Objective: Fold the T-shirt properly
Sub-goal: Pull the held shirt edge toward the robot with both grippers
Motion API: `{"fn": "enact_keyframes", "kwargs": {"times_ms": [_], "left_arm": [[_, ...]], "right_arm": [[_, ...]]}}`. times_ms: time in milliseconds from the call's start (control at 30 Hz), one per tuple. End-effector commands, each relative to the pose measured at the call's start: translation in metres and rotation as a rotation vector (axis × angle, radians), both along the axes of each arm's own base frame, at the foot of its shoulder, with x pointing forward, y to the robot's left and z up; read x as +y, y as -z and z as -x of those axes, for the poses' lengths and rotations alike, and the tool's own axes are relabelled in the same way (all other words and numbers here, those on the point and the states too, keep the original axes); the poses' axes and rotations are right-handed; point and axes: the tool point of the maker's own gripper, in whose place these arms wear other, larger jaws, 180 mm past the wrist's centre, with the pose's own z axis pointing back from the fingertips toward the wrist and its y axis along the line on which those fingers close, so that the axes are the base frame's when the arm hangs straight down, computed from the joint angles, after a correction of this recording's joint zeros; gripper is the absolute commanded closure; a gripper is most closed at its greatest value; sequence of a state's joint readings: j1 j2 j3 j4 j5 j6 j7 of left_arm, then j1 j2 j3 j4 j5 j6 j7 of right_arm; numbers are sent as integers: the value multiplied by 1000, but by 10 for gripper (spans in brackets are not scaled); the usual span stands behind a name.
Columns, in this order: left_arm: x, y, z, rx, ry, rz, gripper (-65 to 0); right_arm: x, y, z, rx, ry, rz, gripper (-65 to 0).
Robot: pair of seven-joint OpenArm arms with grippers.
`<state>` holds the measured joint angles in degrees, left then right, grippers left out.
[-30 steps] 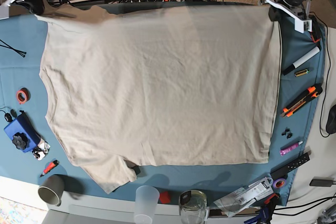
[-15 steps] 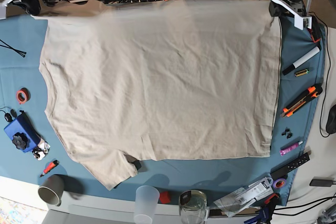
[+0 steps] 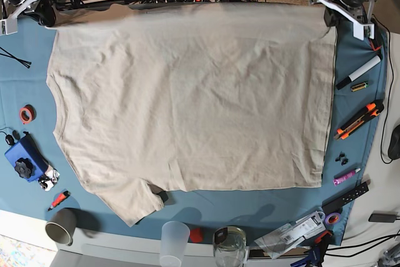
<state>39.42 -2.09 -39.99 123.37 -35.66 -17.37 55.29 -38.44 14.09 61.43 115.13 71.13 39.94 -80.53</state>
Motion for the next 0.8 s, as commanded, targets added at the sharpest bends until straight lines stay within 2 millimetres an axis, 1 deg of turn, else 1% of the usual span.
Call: {"fn": "enact_keyframes", "kwargs": {"times_ms": [0,200,300,467,533,667,767], "left_arm": [[4,-7,-3,-22,-2,-16,0],[3,-8,-4,-31,-3,-15,0],[3,-8,-4,-31,-3,-15,0],[3,-9,-8,-43,-3,-14,0],[3,-10,-10,-49,-3,-15,0],[3,-13,-15,-80,-6,-16,0],[-5,-11,-22,-86,21,-23,0]], "right_arm": [[-1,-8,-5,-29,-12,17,0],[-4,-8,-5,-27,-4,28,0],[-4,-5,-8,-23,-8,40,0],[11,11,-22,-5,-61,40,0],[14,14,-29,-13,-73,52,0],[14,15,-38,-27,-76,75,0],[11,13,-44,-41,-73,92,0]]}}
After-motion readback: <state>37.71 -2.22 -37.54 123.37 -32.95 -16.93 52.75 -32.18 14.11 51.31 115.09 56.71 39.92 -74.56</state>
